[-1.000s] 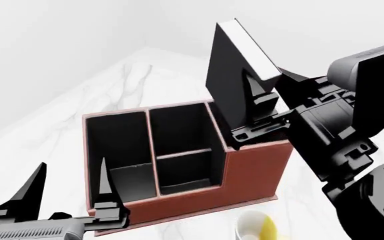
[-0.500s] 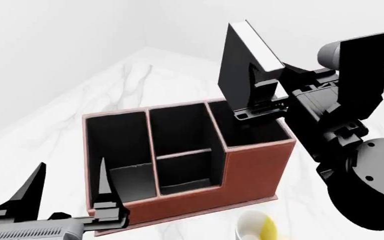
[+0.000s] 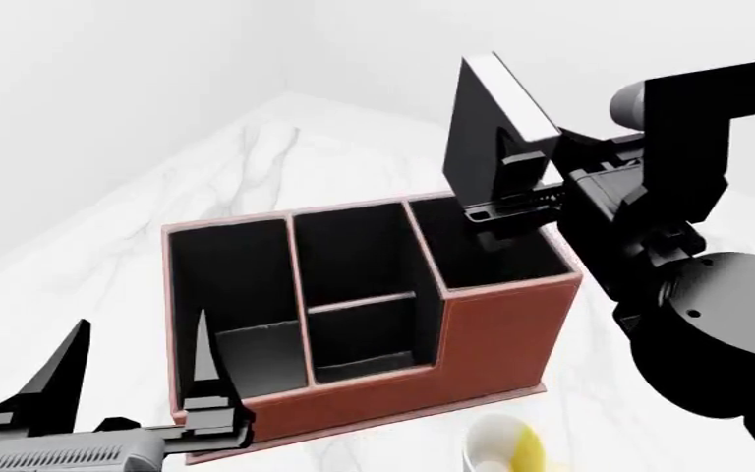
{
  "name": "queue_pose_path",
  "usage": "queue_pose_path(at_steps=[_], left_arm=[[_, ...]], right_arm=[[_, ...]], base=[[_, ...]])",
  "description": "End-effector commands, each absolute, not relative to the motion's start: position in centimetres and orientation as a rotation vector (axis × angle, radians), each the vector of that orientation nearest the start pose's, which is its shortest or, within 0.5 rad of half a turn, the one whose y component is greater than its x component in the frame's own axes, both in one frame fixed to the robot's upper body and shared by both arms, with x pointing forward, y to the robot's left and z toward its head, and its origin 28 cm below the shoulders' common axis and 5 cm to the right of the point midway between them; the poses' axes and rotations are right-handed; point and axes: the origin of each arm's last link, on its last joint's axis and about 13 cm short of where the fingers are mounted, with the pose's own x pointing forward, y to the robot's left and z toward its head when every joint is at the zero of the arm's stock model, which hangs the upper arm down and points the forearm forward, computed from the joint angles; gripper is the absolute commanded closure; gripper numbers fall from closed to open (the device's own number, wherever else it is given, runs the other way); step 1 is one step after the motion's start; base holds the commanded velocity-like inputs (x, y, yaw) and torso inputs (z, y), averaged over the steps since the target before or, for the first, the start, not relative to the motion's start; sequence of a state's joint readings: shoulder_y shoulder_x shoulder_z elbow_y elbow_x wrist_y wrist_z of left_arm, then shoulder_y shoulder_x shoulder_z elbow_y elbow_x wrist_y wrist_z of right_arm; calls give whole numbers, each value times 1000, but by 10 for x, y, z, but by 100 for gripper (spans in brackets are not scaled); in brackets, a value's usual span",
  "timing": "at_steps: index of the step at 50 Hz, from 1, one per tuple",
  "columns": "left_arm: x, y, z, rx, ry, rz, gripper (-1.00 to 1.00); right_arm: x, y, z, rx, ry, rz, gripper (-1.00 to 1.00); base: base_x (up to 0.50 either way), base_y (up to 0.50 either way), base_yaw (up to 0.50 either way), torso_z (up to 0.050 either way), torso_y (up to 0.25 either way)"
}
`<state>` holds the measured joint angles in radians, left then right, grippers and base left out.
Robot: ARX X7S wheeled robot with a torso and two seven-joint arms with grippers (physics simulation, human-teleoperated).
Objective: Pick up the book and place it in the right compartment of the caddy.
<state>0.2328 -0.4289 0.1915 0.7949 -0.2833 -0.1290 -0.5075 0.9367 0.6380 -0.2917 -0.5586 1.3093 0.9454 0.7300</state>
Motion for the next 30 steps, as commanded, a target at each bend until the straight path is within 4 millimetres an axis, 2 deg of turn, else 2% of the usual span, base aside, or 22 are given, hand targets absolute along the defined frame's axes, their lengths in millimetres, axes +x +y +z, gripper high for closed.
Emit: queue_pose_path(at_steps=[1, 30], left_arm=[[140, 214, 123, -44, -320, 62, -100], [140, 214, 123, -45, -319, 63, -100]], right_arm=[[246, -118, 270, -53, -117, 180, 100], [264, -120, 257, -56, -74, 163, 100]], base=[[0, 0, 0, 0, 0], [0, 0, 0, 0, 1]])
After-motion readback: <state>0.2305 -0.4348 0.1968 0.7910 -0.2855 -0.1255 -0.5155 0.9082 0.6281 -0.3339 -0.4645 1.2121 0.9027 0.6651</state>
